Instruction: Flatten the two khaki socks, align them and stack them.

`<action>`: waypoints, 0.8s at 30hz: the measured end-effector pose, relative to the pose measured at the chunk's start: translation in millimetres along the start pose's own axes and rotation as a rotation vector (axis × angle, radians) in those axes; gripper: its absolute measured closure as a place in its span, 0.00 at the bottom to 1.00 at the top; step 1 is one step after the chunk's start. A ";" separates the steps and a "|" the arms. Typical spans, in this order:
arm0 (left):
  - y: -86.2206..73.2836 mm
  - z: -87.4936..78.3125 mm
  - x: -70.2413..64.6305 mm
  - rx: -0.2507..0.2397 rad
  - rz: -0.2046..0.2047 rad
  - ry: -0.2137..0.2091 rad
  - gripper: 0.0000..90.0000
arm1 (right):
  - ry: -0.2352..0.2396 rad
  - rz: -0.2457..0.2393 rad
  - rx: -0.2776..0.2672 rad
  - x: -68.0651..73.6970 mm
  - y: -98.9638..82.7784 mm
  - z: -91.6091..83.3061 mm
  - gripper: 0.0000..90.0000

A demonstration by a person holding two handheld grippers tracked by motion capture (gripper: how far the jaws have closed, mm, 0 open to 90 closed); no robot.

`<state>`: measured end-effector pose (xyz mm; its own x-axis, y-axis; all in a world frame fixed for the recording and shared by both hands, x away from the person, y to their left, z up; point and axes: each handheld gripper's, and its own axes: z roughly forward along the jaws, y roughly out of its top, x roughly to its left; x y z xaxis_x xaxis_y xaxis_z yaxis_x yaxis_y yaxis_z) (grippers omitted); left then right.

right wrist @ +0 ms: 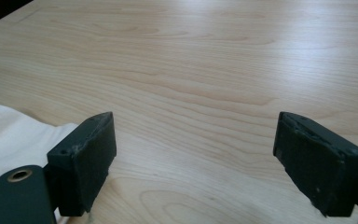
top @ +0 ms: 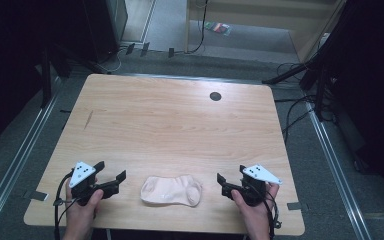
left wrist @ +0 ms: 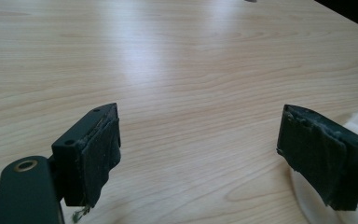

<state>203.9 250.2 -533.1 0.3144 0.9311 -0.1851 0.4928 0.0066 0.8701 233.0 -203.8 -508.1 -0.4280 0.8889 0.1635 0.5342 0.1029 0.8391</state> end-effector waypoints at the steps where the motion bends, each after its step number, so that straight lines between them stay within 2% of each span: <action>1: -0.3 -0.2 3.5 -0.002 -0.008 0.004 0.15 | -0.008 0.001 0.002 -3.2 -0.2 -0.5 0.15; 8: -4.9 0.0 27.4 0.035 -0.018 0.043 0.15 | -0.051 0.028 0.014 -26.8 -3.3 -4.7 0.15; 13: -8.2 -3.3 44.8 0.055 -0.018 0.089 0.15 | -0.087 0.054 0.023 -45.6 -8.7 -11.7 0.15; 19: -9.8 -10.4 64.6 0.042 -0.054 0.125 0.15 | -0.127 0.081 0.039 -71.5 -18.0 -18.8 0.15; 24: -10.8 -16.5 76.0 0.042 -0.043 0.165 0.15 | -0.160 0.115 0.059 -92.2 -27.4 -22.5 0.15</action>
<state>209.1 326.9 -549.0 0.1567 0.9775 -0.1414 0.5377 0.0357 0.8424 241.4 -298.5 -534.5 -0.2433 0.9553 0.1680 0.6165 0.0186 0.7872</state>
